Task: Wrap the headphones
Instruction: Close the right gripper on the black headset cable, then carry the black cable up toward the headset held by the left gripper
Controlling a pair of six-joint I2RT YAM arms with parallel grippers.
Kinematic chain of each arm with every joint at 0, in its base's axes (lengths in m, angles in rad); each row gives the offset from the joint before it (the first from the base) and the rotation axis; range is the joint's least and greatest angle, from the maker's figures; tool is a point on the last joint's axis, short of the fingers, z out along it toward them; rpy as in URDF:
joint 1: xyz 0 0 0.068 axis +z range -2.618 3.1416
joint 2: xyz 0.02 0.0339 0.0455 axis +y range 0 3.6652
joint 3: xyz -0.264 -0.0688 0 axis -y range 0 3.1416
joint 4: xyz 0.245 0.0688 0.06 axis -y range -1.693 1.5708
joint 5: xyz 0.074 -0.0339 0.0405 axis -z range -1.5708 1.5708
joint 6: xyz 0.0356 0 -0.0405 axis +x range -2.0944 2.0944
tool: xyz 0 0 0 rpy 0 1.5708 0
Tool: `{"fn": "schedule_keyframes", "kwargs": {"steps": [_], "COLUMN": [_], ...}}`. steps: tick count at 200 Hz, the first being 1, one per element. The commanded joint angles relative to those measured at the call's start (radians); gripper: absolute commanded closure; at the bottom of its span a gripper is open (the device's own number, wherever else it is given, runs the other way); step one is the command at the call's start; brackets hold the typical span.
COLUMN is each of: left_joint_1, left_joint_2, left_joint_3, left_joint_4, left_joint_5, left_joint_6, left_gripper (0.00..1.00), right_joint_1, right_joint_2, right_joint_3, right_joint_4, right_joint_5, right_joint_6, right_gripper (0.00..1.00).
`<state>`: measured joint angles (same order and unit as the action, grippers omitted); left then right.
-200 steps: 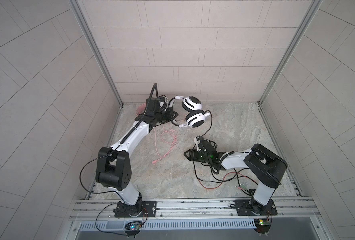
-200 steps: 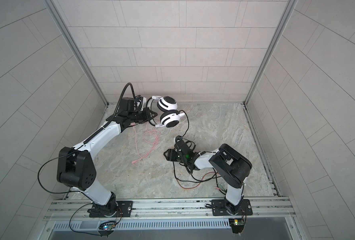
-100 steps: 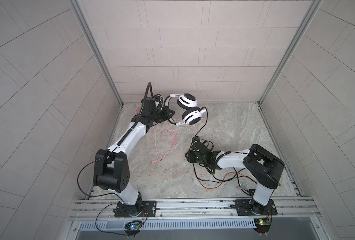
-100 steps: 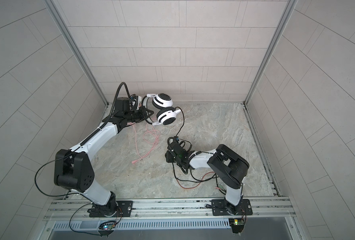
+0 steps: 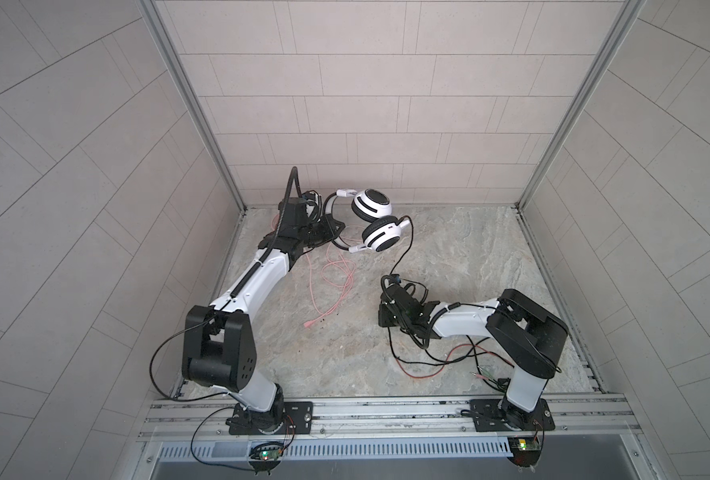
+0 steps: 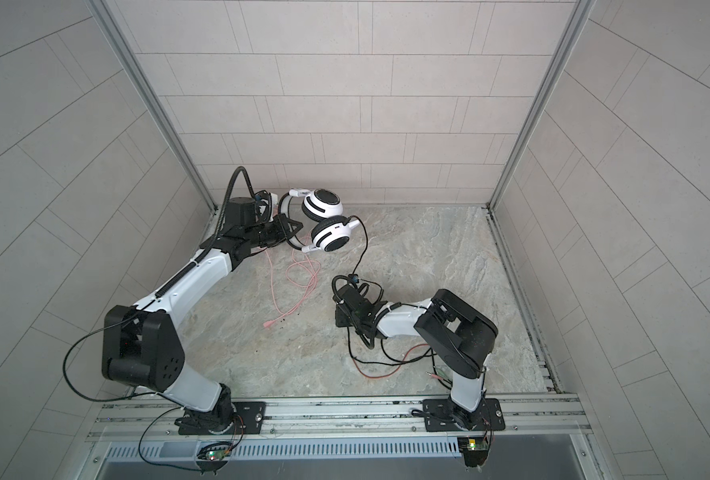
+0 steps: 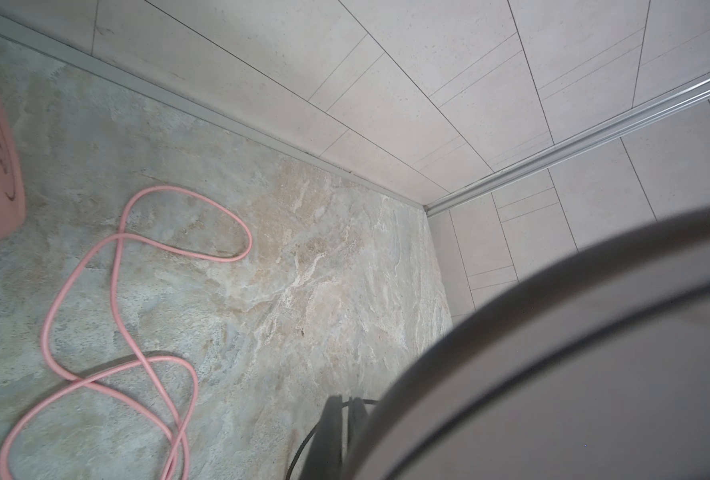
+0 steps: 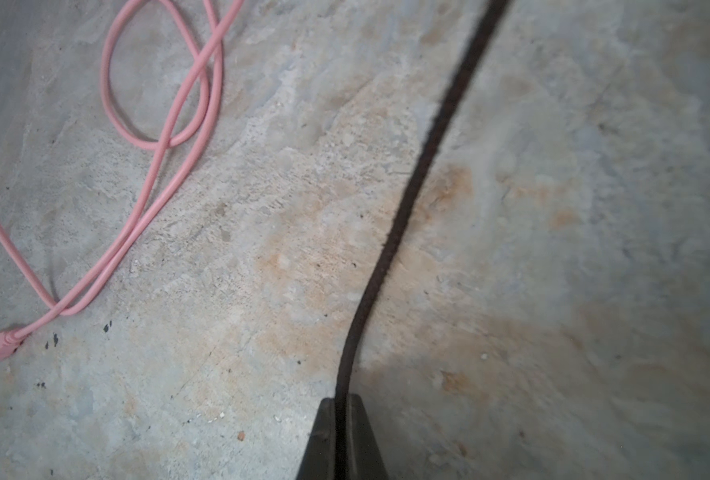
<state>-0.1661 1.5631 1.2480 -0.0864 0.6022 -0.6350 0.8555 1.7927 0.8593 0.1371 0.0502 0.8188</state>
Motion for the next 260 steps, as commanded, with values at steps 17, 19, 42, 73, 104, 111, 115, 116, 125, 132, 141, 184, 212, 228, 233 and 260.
{"fn": "schedule_keyframes", "kwargs": {"steps": [17, 19, 42, 73, 104, 111, 115, 116, 125, 132, 141, 184, 212, 228, 233, 260], "left_joint_1": [0.024, 0.026, 0.044, 0.069, 0.071, 0.07, 0.071, 0.071, 0.07, 0.069, 0.069, 0.062, 0.053, 0.028, 0.018, -0.031], "left_joint_2": [-0.034, -0.031, -0.015, -0.007, -0.014, -0.014, -0.015, -0.014, -0.013, -0.013, -0.011, -0.008, -0.013, -0.011, -0.006, 0.029], "left_joint_3": [0.004, 0.001, -0.021, -0.027, -0.029, -0.029, -0.03, -0.03, -0.031, -0.03, -0.025, -0.009, -0.006, 0.011, 0.029, 0.104], "left_joint_4": [0.084, 0.087, 0.132, 0.144, 0.089, 0.081, 0.076, 0.075, 0.066, 0.052, 0.036, 0.01, -0.002, -0.057, -0.088, -0.21], "left_joint_5": [0.007, 0.01, 0.026, 0.025, -0.039, -0.049, -0.054, -0.054, -0.065, -0.077, -0.088, -0.08, -0.091, -0.127, -0.145, -0.165], "left_joint_6": [-0.062, -0.068, -0.117, -0.147, -0.111, -0.111, -0.111, -0.112, -0.11, -0.108, -0.103, -0.095, -0.095, -0.027, 0.004, 0.07], "left_gripper": [1.0, 1.0, 1.0, 1.0, 1.0, 1.0, 1.0, 1.0, 1.0, 1.0, 1.0, 1.0, 1.0, 1.0, 1.0, 1.0], "right_joint_1": [0.008, 0.008, 0.013, 0.014, 0.014, 0.014, 0.014, 0.015, 0.014, 0.014, 0.014, 0.013, 0.011, 0.011, 0.012, 0.013], "right_joint_2": [-0.02, -0.024, -0.103, -0.258, -0.437, -0.478, -0.5, -0.506, -0.553, -0.586, -0.62, -0.718, -0.713, -0.71, -0.706, -0.673], "right_joint_3": [-0.04, -0.041, -0.033, -0.015, 0.006, 0.019, 0.025, 0.027, 0.035, 0.039, 0.048, 0.174, 0.244, 0.278, 0.291, 0.378], "right_joint_4": [-0.214, -0.217, -0.278, -0.4, -0.536, -0.578, -0.599, -0.603, -0.634, -0.649, -0.665, -0.834, -0.874, -0.873, -0.875, -0.924], "right_joint_5": [0.046, 0.049, 0.079, 0.098, 0.109, 0.116, 0.121, 0.122, 0.125, 0.128, 0.14, 0.218, 0.234, 0.222, 0.217, 0.209], "right_joint_6": [-0.035, -0.037, -0.082, -0.14, -0.197, -0.21, -0.216, -0.219, -0.255, -0.275, -0.302, -0.367, -0.397, -0.406, -0.41, -0.448], "right_gripper": [1.0, 1.0, 1.0, 1.0, 1.0, 1.0, 1.0, 1.0, 1.0, 1.0, 1.0, 1.0, 1.0, 1.0, 1.0, 1.0]}}
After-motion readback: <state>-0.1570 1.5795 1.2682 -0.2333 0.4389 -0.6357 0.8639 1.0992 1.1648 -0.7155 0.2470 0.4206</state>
